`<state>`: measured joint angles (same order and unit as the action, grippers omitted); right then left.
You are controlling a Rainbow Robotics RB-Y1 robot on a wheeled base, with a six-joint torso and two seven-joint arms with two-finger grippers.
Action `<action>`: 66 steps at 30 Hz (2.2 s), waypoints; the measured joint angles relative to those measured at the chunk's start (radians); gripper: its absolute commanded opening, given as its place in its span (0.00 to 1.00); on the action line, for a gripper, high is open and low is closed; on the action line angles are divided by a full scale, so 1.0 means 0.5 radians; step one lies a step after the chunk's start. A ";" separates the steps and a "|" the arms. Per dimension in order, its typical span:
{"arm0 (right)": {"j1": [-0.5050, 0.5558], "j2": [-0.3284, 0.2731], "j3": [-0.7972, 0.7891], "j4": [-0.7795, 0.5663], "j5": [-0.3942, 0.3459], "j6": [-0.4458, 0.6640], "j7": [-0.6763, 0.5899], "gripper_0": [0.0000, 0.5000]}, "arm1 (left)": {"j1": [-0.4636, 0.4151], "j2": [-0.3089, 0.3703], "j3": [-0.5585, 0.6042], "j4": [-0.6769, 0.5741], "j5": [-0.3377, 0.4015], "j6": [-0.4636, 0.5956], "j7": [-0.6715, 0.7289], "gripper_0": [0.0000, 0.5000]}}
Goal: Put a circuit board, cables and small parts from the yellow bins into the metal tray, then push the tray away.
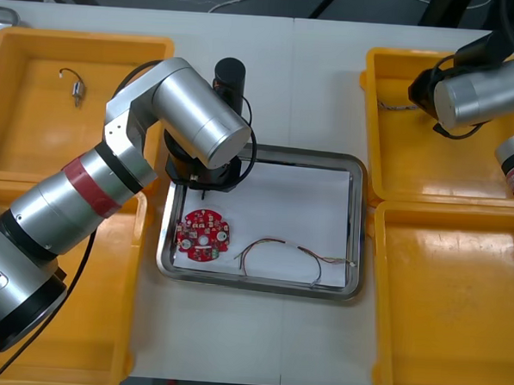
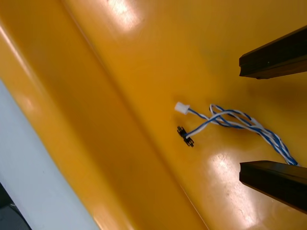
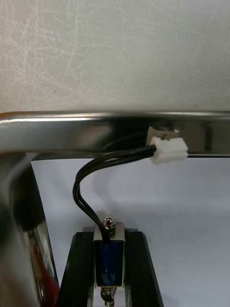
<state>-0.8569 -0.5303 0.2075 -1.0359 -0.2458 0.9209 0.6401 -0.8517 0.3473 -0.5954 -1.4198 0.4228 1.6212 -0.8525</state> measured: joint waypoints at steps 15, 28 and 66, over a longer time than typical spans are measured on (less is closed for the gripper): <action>-0.094 0.020 0.000 0.274 0.051 -0.166 -0.077 1.00 | 0.000 -0.002 0.025 -0.081 0.022 0.160 0.000 0.98; -0.144 0.052 0.075 0.327 0.062 -0.179 -0.077 1.00 | 0.001 0.056 0.164 -0.427 0.246 0.381 0.000 0.98; -0.224 0.017 0.188 0.225 -0.239 0.246 0.293 0.00 | 0.137 0.607 1.120 -0.831 0.334 0.582 -0.275 1.00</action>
<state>-0.9690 -0.5219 0.3017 -0.9232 -0.3652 1.0438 0.7864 -0.7833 0.6507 -0.0352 -1.8352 0.5898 1.9125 -0.9899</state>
